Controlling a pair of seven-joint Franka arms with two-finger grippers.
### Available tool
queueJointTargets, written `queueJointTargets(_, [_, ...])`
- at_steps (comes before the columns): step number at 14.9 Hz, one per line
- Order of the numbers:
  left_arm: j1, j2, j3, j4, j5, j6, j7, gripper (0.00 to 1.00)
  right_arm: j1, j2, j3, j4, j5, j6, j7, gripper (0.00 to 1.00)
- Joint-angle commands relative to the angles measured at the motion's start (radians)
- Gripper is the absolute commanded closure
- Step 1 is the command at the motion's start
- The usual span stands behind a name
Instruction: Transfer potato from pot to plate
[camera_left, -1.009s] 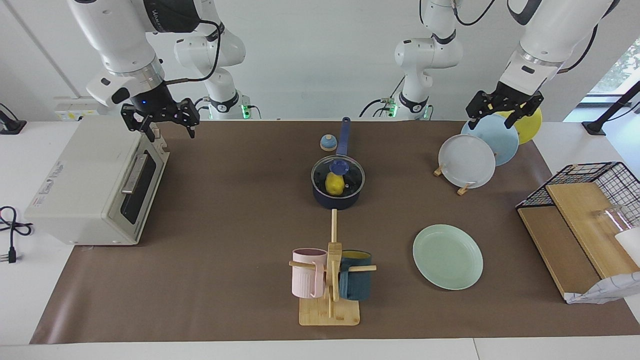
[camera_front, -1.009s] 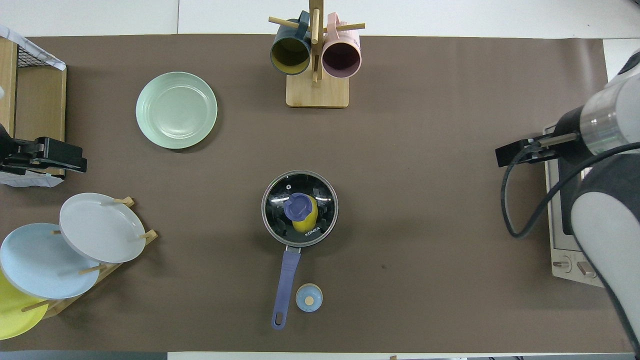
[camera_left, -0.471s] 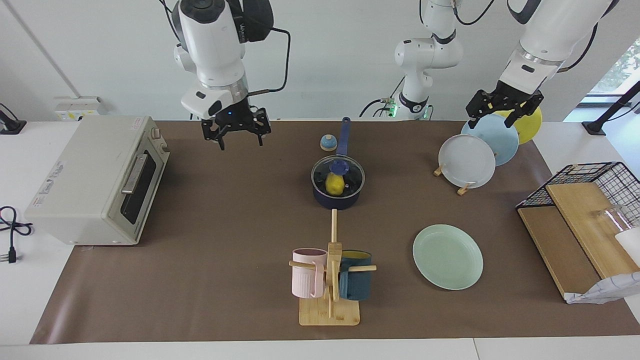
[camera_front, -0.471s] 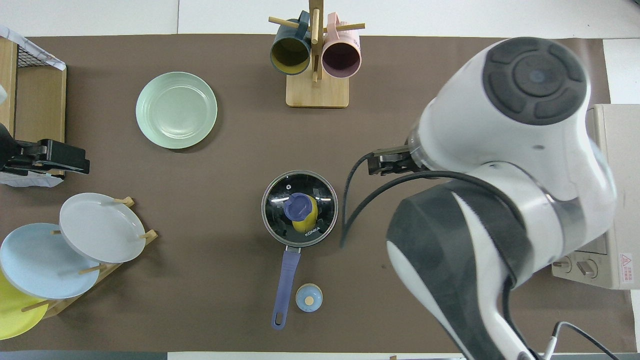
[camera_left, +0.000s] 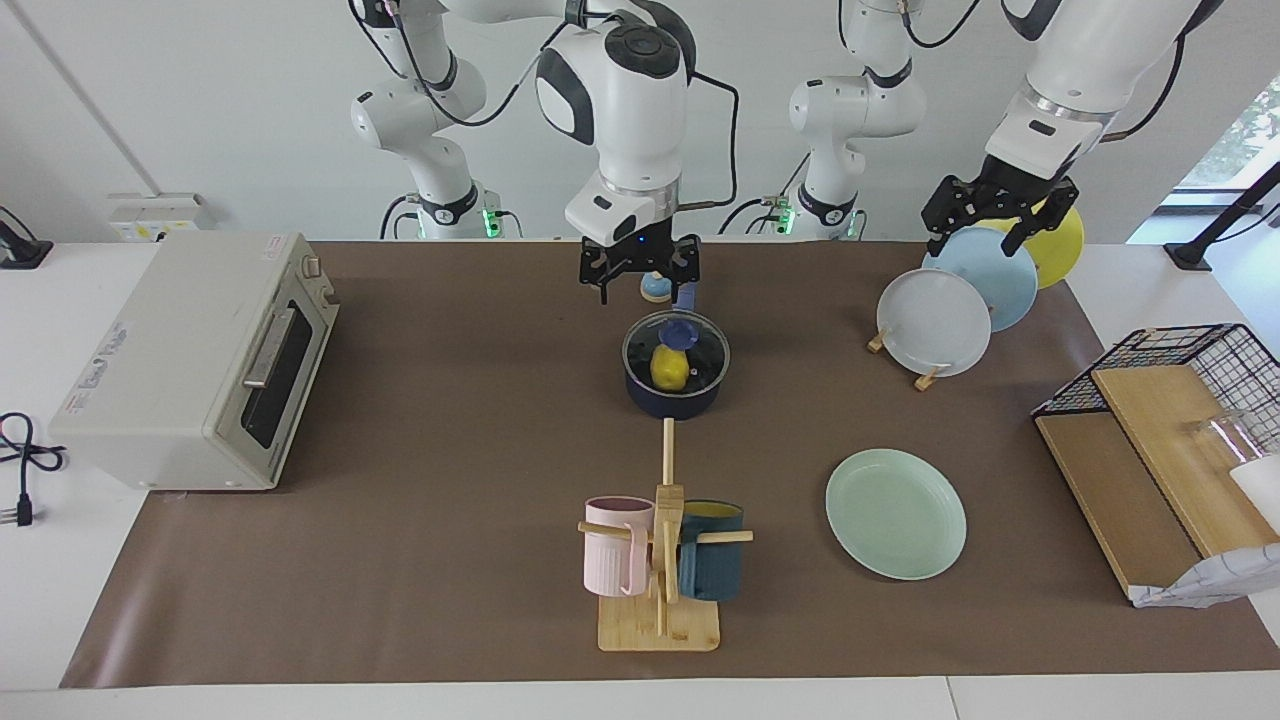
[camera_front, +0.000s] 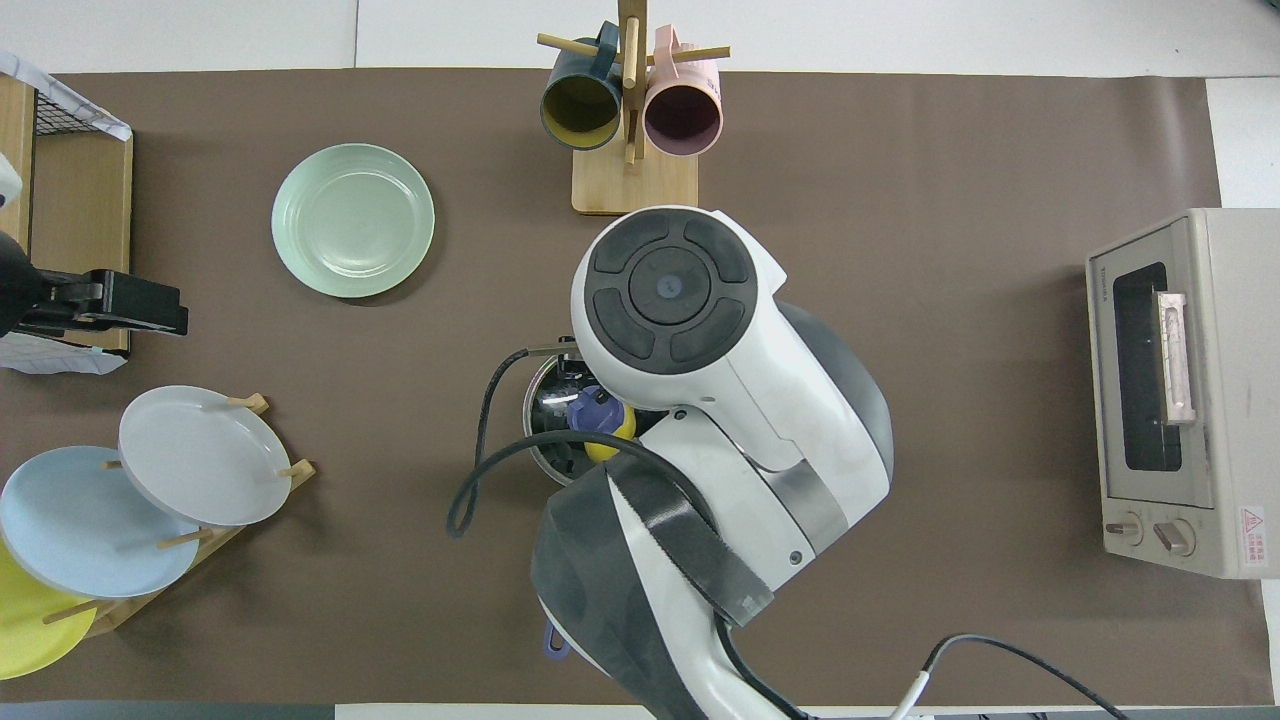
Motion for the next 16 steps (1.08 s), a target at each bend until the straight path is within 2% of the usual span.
queueJointTargets(1, [-0.003,-0.026,0.007,-0.039,-0.010,0.024,-0.004,0.00,0.027,0.002,-0.006,-0.029,-0.002,0.064,0.009,0.00])
queueJointTargets(4, [-0.006,-0.026,0.007,-0.039,-0.010,0.026,0.000,0.00,0.088,0.044,-0.006,-0.045,-0.024,0.097,0.020,0.00])
queueJointTargets(6, [-0.009,-0.026,0.007,-0.039,-0.010,0.030,0.003,0.00,0.113,0.073,-0.006,-0.045,-0.111,0.101,0.022,0.00])
queueJointTargets(8, [-0.012,-0.026,0.007,-0.039,-0.010,0.030,0.003,0.00,0.107,0.067,-0.004,-0.075,-0.124,0.121,0.009,0.00])
queueJointTargets(11, [-0.013,-0.026,0.007,-0.039,-0.010,0.026,0.000,0.00,0.115,0.028,-0.004,-0.209,-0.124,0.259,0.015,0.00])
queueJointTargets(16, [-0.015,-0.027,0.006,-0.042,-0.010,0.021,0.002,0.00,0.113,0.011,-0.003,-0.263,-0.119,0.294,0.020,0.00])
